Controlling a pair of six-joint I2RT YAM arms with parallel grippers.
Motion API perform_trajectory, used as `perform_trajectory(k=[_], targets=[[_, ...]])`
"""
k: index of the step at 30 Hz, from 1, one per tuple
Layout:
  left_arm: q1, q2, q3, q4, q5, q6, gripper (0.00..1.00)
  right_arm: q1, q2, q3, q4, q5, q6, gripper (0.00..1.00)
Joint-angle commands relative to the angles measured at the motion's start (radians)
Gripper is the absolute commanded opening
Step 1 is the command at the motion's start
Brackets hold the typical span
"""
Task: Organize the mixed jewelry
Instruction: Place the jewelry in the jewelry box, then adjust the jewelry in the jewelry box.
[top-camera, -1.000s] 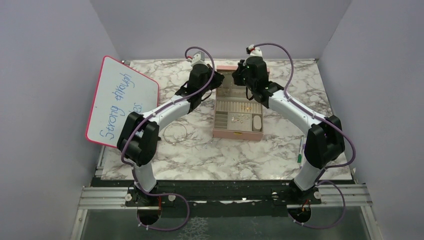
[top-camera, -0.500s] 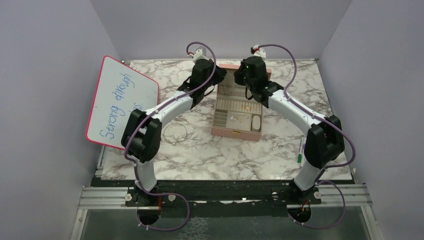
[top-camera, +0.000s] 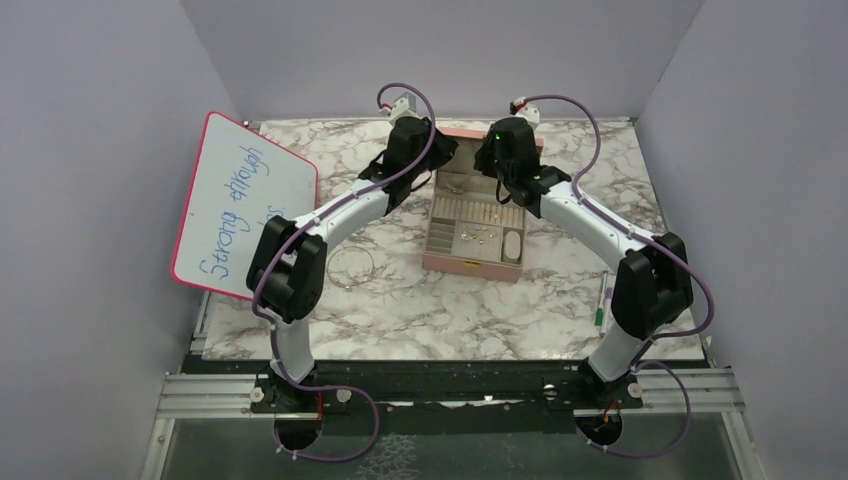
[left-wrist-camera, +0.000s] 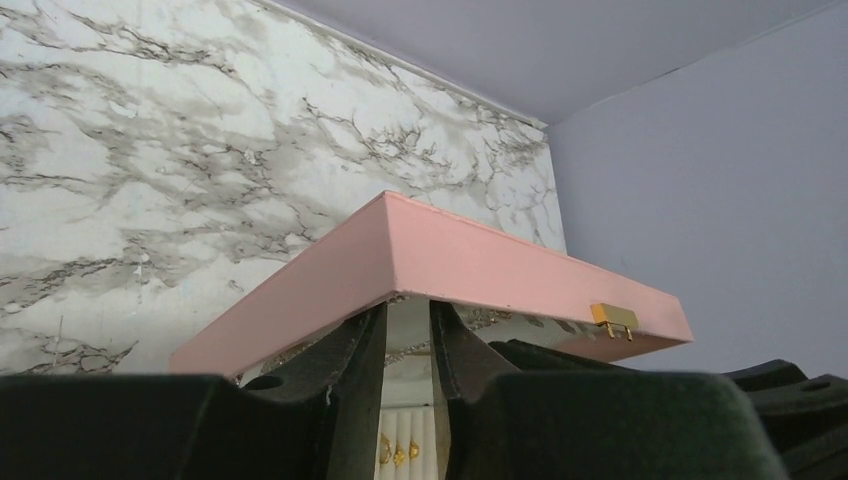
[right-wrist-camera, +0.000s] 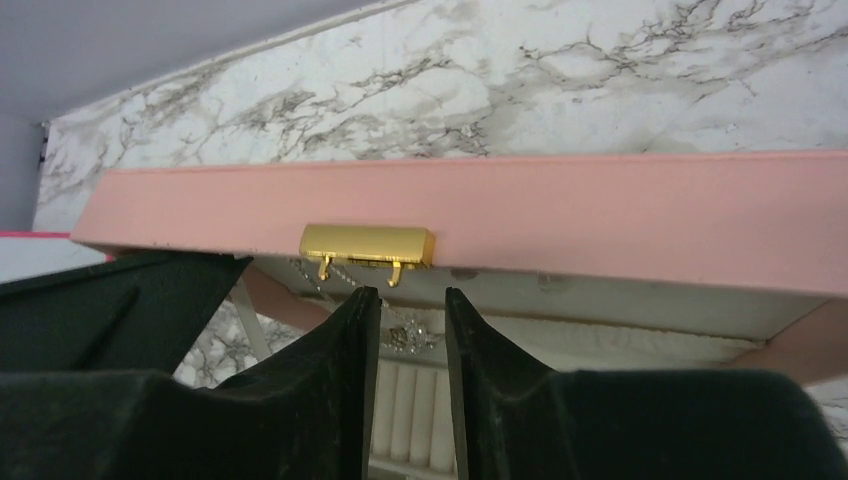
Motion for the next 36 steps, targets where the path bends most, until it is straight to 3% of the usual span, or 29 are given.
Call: perform_trajectory(k=[1,6,12,19,28,36], targets=[[0.006,-0.042,-0.025,0.006,0.009,0.026,0.26,-0.004,-0.093,-0.059,0.032,-0.081,0.014,0.37],[0.006,-0.111,-0.091,0.023,0.051,0.072,0.34,-0.004,-0.172,-0.160,0.023,-0.096,0.115,0.40],[0.006,-0.209,-0.221,0.027,0.089,0.196,0.49,-0.004,-0.237,-0.309,-0.015,0.024,0.448,0.44],[-0.004,-0.233,-0.247,-0.044,0.132,0.326,0.63,-0.012,-0.173,-0.297,-0.074,0.052,0.797,0.52],[-0.024,-0.191,-0.231,-0.032,0.152,0.362,0.66,-0.032,-0.053,-0.181,-0.138,0.079,0.987,0.55],[-0.059,-0.114,-0.183,-0.027,0.126,0.337,0.67,-0.056,0.006,-0.157,-0.144,0.075,1.021,0.54]])
